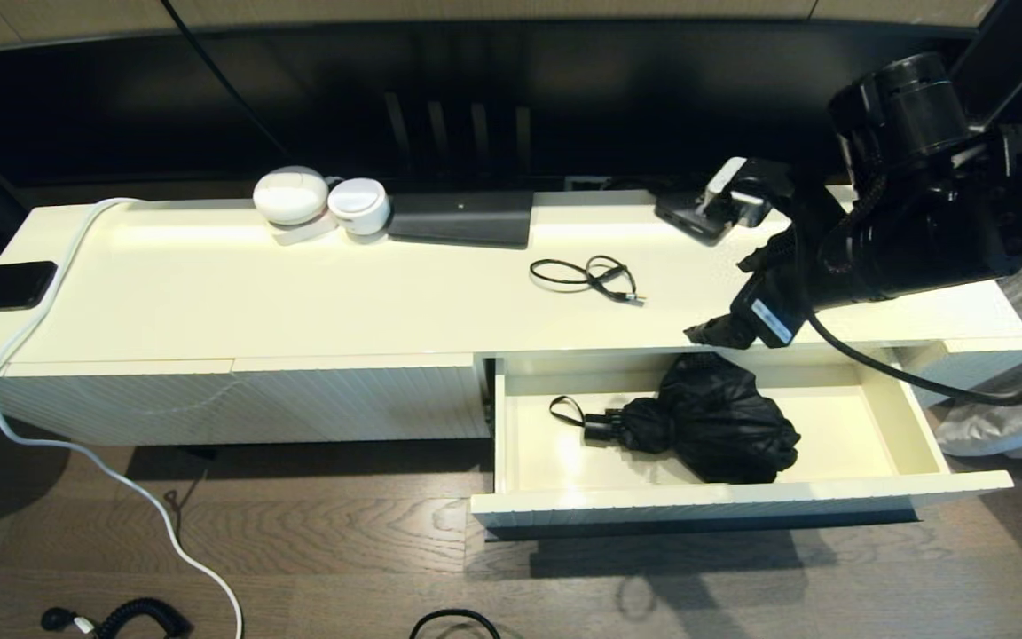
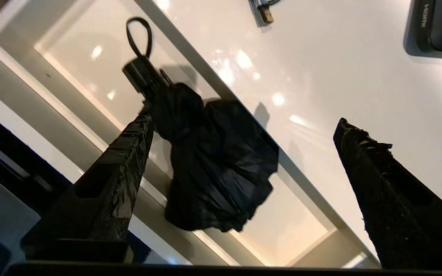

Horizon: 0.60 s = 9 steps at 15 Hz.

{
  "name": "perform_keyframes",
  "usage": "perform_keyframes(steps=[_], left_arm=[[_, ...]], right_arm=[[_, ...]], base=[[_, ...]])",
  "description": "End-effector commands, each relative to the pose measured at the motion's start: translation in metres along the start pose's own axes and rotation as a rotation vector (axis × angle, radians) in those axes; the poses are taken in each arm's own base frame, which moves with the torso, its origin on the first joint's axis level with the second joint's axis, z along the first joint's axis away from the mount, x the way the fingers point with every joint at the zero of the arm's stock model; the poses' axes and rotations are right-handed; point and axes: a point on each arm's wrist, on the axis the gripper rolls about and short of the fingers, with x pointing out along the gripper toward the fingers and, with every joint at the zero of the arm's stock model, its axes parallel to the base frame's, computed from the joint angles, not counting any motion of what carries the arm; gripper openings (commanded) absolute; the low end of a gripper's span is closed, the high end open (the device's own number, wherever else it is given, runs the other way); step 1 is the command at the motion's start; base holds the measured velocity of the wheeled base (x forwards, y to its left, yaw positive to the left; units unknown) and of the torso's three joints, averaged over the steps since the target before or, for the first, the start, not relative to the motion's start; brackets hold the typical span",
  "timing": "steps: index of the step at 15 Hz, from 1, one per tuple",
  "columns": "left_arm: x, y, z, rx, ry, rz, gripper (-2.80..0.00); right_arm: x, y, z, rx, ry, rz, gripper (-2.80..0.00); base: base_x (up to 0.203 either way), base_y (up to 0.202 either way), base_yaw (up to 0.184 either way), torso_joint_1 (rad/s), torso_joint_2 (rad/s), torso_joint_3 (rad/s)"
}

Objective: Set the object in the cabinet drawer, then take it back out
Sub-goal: Put the data cable in the drawer

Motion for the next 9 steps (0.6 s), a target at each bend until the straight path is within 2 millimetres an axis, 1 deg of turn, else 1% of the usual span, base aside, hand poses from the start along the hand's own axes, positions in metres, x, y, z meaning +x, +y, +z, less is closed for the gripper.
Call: perform_keyframes(steps=[1,4,5,7,8,9], left_arm=[[0.000,0.000,0.000,0.001,0.000,-0.001,-2.80],[0.000,0.000,0.000,0.001,0.000,0.000,-2.80],[0.000,0.000,0.000,0.001,0.000,0.001,-2.80],[0.000,0.000,0.000,0.001,0.000,0.000,-2.80],[0.000,0.000,0.000,0.001,0.000,0.001,-2.80],[0.000,0.000,0.000,0.001,0.000,-0.001,-2.80]], right_arm=[[0.021,0.004,0.005,0.039,0.009,0.019,0.00],[0.056,0.013,0.018,0.203,0.010,0.043,0.00],[0.065,0.017,0.021,0.230,0.010,0.051,0.00],[0.071,0.021,0.024,0.264,0.006,0.059,0.00],[0.083,0.026,0.025,0.303,0.017,0.068,0.00],[0.088,0.028,0.027,0.334,0.016,0.071,0.00]], base=[[0.000,0.000,0.000,0.000,0.00,0.000],[0.000,0.000,0.000,0.000,0.00,0.000],[0.000,0.000,0.000,0.000,0.00,0.000],[0.000,0.000,0.000,0.000,0.00,0.000],[0.000,0.000,0.000,0.000,0.00,0.000],[0.000,0.000,0.000,0.000,0.00,0.000]])
